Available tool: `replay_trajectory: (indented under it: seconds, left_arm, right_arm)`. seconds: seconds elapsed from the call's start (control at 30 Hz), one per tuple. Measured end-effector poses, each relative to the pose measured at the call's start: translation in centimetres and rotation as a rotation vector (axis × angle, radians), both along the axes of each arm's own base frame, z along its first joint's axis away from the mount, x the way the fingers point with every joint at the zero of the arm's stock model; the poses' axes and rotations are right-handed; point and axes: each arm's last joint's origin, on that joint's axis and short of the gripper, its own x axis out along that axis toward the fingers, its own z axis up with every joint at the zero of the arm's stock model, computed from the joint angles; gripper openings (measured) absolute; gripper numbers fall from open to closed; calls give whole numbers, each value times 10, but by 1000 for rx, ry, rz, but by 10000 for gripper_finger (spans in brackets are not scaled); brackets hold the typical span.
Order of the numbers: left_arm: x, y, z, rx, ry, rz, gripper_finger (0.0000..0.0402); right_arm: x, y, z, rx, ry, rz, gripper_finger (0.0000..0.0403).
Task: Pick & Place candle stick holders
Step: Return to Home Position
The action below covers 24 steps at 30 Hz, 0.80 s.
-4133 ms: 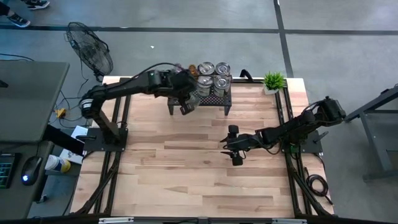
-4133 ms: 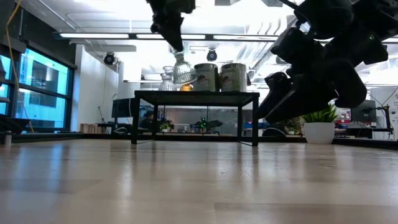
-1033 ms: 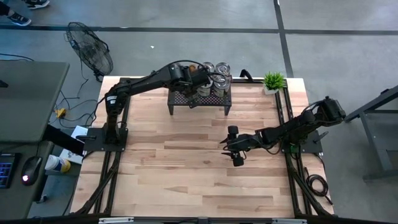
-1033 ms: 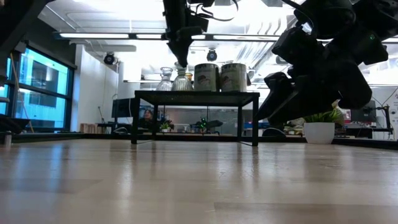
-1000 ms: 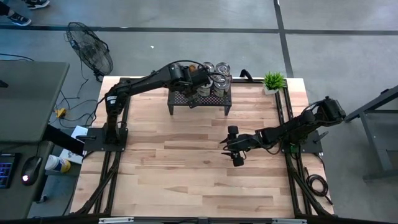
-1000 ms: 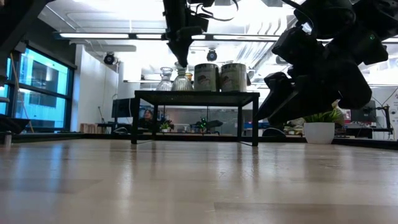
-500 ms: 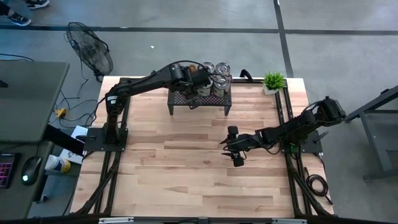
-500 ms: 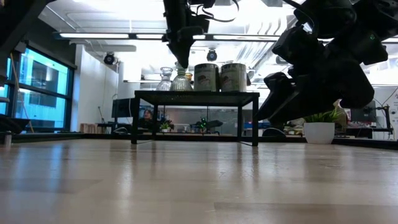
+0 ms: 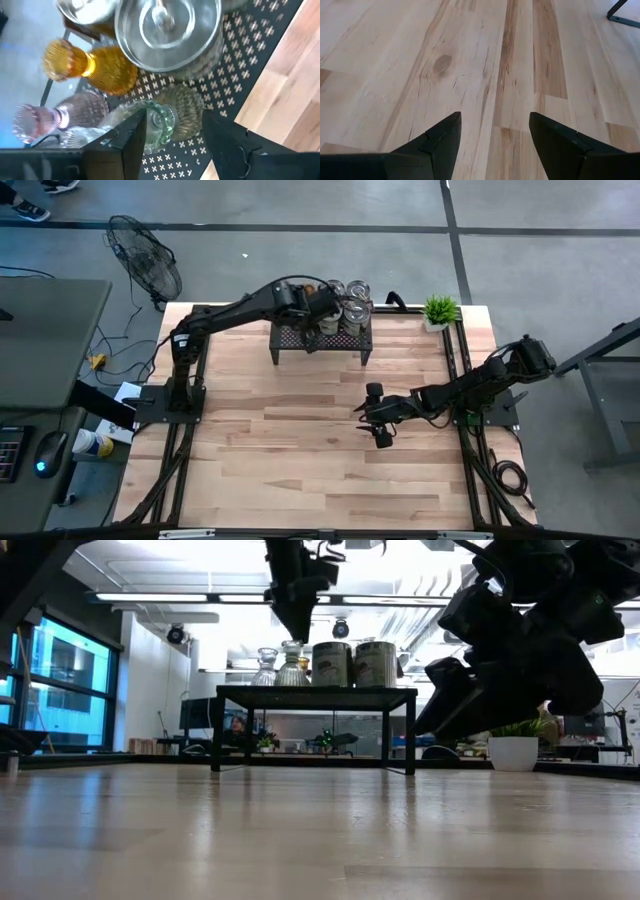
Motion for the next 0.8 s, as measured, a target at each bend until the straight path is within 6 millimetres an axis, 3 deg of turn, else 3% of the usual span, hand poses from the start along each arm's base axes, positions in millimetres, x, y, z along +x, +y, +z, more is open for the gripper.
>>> replay_trajectory:
  seconds: [0.3,0.47,0.63,0.8]
  left_arm:
    - [-3,-2,20,-10,-69,-16,188]
    - [-8,-4,43,9,-135,-19,188]
    - [-11,-16,65,42,-212,-64,188]
    - [-23,-31,79,47,-246,-124,188]
  right_arm:
    - [0,0,0,1,5,2,226]
    - [-1,0,-1,-2,19,2,226]
    - [-4,-1,-1,-7,40,-7,226]
    - [-12,-4,14,-17,26,-38,226]
